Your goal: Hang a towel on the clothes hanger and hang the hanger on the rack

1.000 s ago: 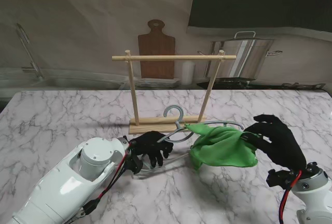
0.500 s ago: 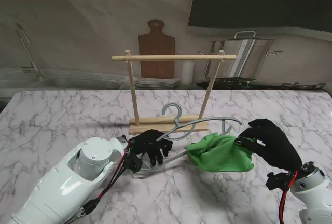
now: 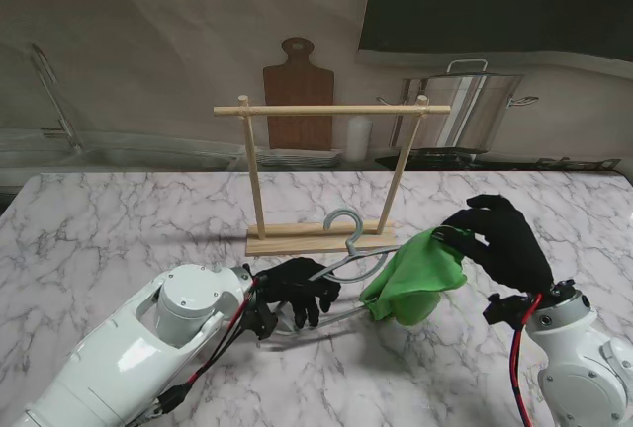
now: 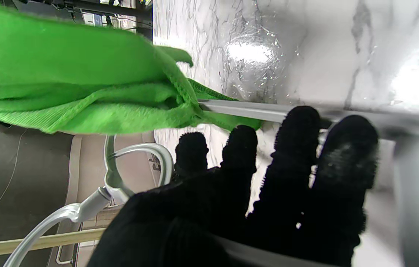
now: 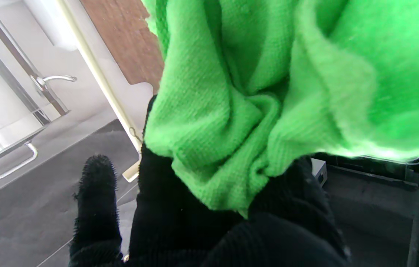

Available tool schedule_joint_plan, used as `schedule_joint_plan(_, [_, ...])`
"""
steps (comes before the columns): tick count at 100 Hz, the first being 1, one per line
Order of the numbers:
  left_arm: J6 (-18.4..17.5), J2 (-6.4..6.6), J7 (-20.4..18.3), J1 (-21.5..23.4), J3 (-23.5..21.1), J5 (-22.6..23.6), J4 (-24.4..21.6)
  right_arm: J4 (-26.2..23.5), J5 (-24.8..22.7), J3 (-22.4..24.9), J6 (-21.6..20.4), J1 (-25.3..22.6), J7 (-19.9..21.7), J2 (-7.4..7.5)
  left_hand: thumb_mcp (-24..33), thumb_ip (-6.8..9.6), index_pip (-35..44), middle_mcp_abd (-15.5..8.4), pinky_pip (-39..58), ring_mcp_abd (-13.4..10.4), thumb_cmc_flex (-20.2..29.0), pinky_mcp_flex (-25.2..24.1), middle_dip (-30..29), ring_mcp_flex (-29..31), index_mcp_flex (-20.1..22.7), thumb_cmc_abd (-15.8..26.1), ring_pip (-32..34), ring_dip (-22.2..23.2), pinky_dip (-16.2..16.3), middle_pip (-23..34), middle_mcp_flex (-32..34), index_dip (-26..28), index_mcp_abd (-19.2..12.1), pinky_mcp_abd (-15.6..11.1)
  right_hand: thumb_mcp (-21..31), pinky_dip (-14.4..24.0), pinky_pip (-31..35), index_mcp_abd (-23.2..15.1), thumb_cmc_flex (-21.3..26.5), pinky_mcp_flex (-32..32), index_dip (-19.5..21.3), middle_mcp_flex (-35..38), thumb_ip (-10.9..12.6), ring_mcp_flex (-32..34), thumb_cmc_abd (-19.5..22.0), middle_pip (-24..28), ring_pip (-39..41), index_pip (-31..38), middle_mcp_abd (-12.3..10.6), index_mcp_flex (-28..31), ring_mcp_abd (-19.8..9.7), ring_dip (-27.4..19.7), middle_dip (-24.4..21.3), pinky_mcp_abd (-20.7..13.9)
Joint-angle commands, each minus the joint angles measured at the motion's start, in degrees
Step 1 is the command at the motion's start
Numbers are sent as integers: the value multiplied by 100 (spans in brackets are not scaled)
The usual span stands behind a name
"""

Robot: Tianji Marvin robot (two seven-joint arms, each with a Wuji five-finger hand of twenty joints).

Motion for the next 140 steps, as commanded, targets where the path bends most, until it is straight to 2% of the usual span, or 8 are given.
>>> schedule_joint_plan(1, [-24, -59, -118, -35, 50, -87, 30, 37, -122, -70, 27, 163, -69, -30, 425, 23, -4, -23, 413, 439, 467, 19, 75, -1, 39, 417, 22, 42, -20, 132, 153, 95, 104, -118, 222, 53, -14, -209, 416, -146, 62, -2, 113, 104, -4, -97, -25, -23, 228, 122, -161, 69, 38, 122])
schedule_joint_plan(18, [-69, -34, -249, -80, 133, -144, -6, 269, -342, -221, -19, 546, -167, -8, 418, 23, -6, -35, 412, 423, 467, 17, 72, -4, 27, 425, 17, 41, -19, 128, 146, 96, 95, -127, 212, 36, -64, -304, 389, -178, 51, -63, 104, 21, 21, -132, -62, -14, 163, 72, -230, 57, 15, 78])
schedule_joint_plan(38, [-77, -10, -360, -86, 133, -192, -19, 571, -436, -290, -264, 871, -118, 23, 416, 27, -5, -32, 416, 426, 467, 13, 69, 2, 31, 425, 21, 44, -15, 132, 150, 97, 94, -144, 199, 18, -126, -451, 341, -218, 16, -136, 89, -98, 57, -183, -124, -11, 74, 38, -349, 39, -6, -16])
schedule_joint_plan(62, [-73, 16, -555, -165, 211, -261, 73, 999, -881, -319, -313, 1226, -549, 23, 413, 28, -13, -29, 422, 412, 467, 15, 66, 2, 32, 429, 16, 43, -12, 130, 153, 95, 102, -146, 185, 38, -105, -566, 296, -194, -6, -228, 70, -183, 127, -202, -161, -1, -12, -30, -455, 29, -7, -99])
schedule_joint_plan(90, [-90, 9, -623, -281, 332, -263, 207, 966, -910, -174, -400, 1306, -724, -14, 419, 30, -13, -30, 432, 413, 467, 21, 75, 18, 37, 419, 33, 54, -7, 138, 158, 103, 103, -151, 178, 51, -87, -589, 301, -237, -18, -278, 62, -232, 158, -176, -148, 39, -19, -89, -470, 27, -9, -117])
schedule_joint_plan(116, [-112, 57, -771, -268, 301, -269, 166, 1031, -1023, -151, -485, 1373, -834, -16, 414, 32, -16, -33, 434, 410, 467, 25, 71, 17, 40, 427, 27, 55, -9, 135, 165, 107, 99, -154, 159, 45, -91, -693, 272, -269, -39, -348, 44, -312, 193, -206, -183, 71, -84, -144, -553, -6, -32, -163])
schedule_joint_plan(140, [-113, 83, -901, -230, 263, -357, 152, 1195, -1308, -211, -557, 1430, -1091, -2, 410, 32, -31, -34, 431, 403, 467, 20, 66, 16, 36, 426, 20, 55, -10, 127, 157, 106, 100, -160, 143, 10, -147, -823, 216, -331, -71, -396, 30, -370, 231, -223, -201, 92, -177, -177, -618, -31, -44, -236])
